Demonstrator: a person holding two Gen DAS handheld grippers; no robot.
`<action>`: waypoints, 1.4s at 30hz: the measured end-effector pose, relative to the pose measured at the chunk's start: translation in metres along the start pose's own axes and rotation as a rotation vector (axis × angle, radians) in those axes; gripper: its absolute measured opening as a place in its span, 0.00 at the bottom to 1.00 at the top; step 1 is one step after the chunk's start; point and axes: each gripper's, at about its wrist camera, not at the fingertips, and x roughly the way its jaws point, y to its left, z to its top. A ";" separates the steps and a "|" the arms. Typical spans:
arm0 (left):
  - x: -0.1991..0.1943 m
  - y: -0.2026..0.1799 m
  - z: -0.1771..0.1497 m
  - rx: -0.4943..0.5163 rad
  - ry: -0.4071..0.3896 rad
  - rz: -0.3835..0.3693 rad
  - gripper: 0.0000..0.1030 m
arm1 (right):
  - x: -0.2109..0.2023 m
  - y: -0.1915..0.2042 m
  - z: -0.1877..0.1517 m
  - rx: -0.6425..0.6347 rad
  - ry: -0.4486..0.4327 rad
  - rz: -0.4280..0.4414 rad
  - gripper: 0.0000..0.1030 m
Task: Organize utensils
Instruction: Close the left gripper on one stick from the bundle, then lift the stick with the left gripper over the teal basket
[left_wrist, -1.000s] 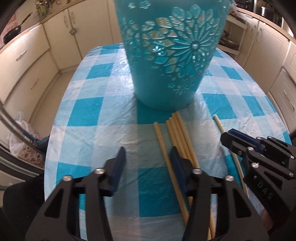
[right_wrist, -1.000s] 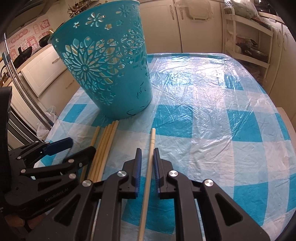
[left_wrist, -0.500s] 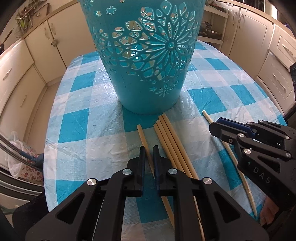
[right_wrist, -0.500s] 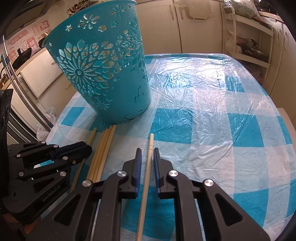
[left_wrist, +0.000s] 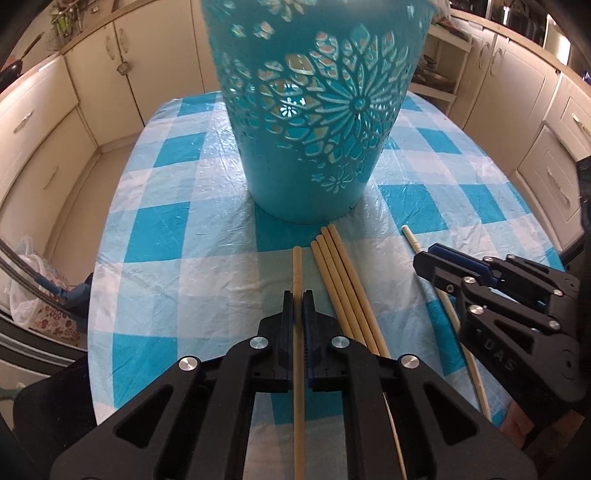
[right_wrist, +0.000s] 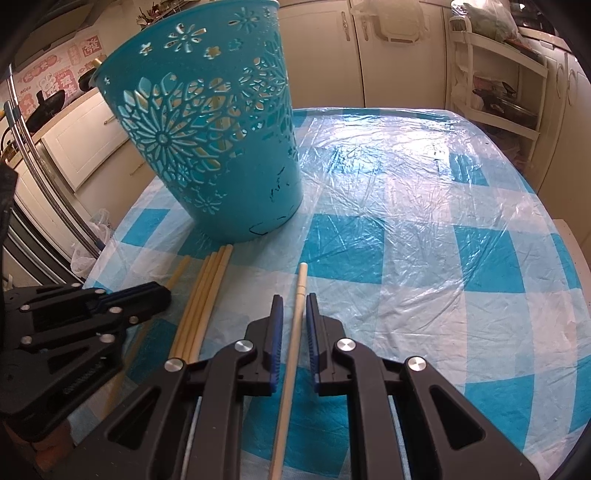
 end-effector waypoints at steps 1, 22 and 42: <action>-0.005 0.002 -0.001 -0.006 -0.010 -0.004 0.05 | 0.000 0.001 -0.001 -0.007 0.001 -0.005 0.13; -0.162 0.037 0.020 -0.127 -0.369 -0.217 0.05 | -0.006 -0.007 -0.007 0.016 -0.005 0.021 0.12; -0.197 0.030 0.152 -0.251 -0.683 -0.175 0.05 | -0.007 -0.011 -0.006 0.047 -0.006 0.050 0.12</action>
